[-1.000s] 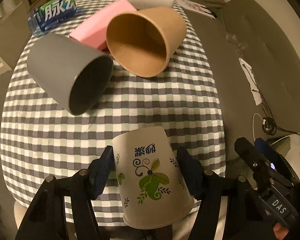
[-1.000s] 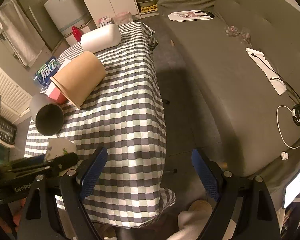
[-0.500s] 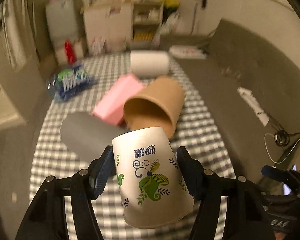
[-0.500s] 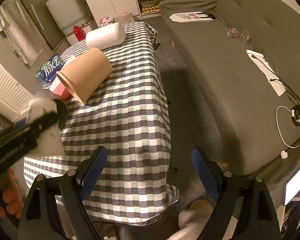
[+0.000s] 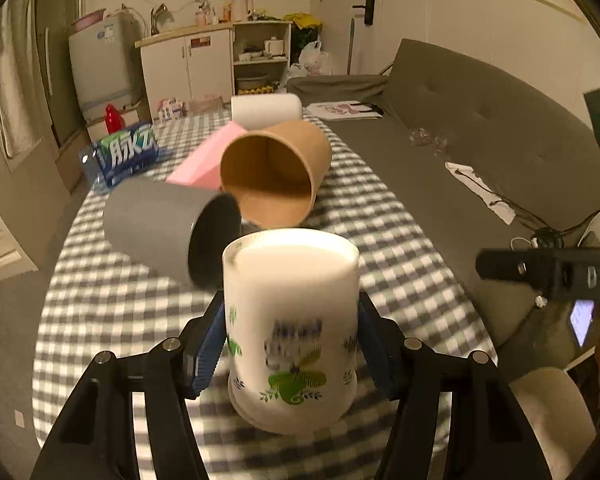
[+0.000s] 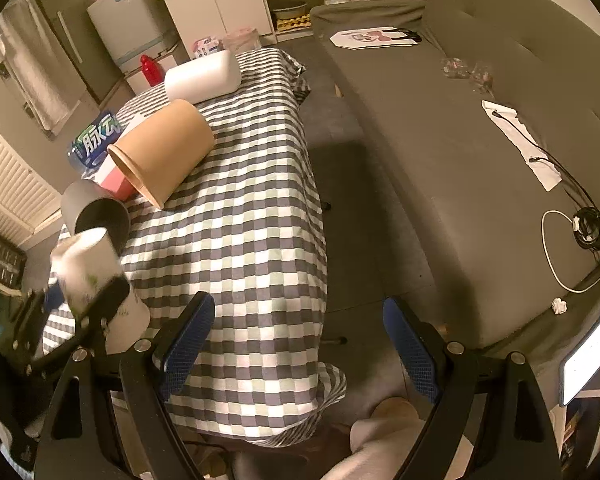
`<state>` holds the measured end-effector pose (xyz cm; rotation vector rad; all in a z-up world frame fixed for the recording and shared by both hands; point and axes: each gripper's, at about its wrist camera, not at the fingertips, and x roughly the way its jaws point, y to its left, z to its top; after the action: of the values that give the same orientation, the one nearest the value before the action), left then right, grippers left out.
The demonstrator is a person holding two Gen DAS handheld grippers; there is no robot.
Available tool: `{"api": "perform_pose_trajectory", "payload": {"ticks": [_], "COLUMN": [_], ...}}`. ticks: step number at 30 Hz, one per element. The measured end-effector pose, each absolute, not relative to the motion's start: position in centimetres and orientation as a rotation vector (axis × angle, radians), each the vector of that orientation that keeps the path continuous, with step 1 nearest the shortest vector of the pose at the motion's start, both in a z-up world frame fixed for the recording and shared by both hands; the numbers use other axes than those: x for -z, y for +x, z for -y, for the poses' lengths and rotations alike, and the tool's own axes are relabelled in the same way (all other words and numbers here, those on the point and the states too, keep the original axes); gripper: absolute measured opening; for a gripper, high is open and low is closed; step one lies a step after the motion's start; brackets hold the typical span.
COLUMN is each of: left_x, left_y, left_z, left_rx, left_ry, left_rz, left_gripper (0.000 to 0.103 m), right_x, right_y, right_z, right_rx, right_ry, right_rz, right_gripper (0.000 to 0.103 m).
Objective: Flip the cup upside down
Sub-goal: 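Rotate the white cup with the left gripper so its rim faces down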
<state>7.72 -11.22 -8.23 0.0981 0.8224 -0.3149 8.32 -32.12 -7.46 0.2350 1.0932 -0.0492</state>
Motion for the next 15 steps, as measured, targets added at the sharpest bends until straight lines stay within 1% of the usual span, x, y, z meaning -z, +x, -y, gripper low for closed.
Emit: {"api": "perform_pose_trajectory", "payload": {"ticks": [9, 15], "left_x": [9.2, 8.1], "left_y": [6.3, 7.6], "left_z": [10.4, 10.5], "left_rx": [0.309, 0.289], "left_ry": [0.086, 0.083], "left_rz": [-0.850, -0.786], "left_gripper": [0.063, 0.063], "right_x": [7.4, 7.2], "right_y": [8.1, 7.8], "right_z": [30.9, 30.3], "right_rx": [0.023, 0.019], "right_ry": [0.222, 0.216], "right_rz": [-1.097, -1.090], "right_gripper": [0.086, 0.086]}}
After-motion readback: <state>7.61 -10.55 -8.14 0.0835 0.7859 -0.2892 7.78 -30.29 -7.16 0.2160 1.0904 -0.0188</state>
